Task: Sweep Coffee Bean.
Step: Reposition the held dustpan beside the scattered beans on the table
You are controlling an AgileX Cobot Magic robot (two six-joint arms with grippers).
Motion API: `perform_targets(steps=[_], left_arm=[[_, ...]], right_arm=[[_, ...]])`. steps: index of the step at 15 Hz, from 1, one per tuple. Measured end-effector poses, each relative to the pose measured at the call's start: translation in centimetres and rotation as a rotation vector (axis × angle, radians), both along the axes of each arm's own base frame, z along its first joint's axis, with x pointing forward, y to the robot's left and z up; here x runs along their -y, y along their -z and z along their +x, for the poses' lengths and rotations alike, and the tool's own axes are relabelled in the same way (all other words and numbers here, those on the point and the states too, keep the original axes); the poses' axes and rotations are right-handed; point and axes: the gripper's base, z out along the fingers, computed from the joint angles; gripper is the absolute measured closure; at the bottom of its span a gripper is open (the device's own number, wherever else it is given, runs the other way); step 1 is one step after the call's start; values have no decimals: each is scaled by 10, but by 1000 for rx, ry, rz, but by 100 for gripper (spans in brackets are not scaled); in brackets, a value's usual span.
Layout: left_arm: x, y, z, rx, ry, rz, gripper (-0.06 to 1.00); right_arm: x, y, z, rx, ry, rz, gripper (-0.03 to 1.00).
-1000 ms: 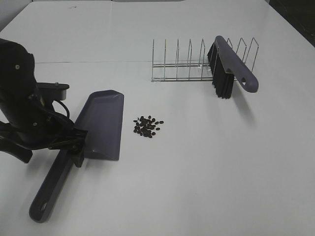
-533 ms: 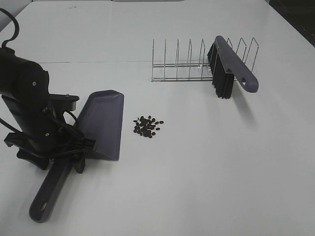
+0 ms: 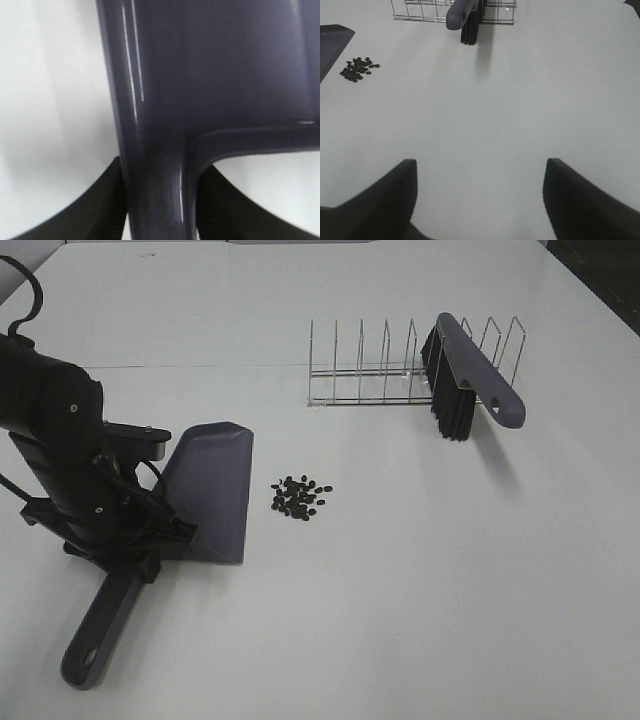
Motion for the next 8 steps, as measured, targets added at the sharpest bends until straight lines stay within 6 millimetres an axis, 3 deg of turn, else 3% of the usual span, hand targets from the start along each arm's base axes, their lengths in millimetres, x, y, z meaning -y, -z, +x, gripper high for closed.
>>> perform_targets(steps=[8], left_arm=[[-4,-10,-6,-33,29,31,61]], right_arm=[[0,0,0,0,0,0,38]])
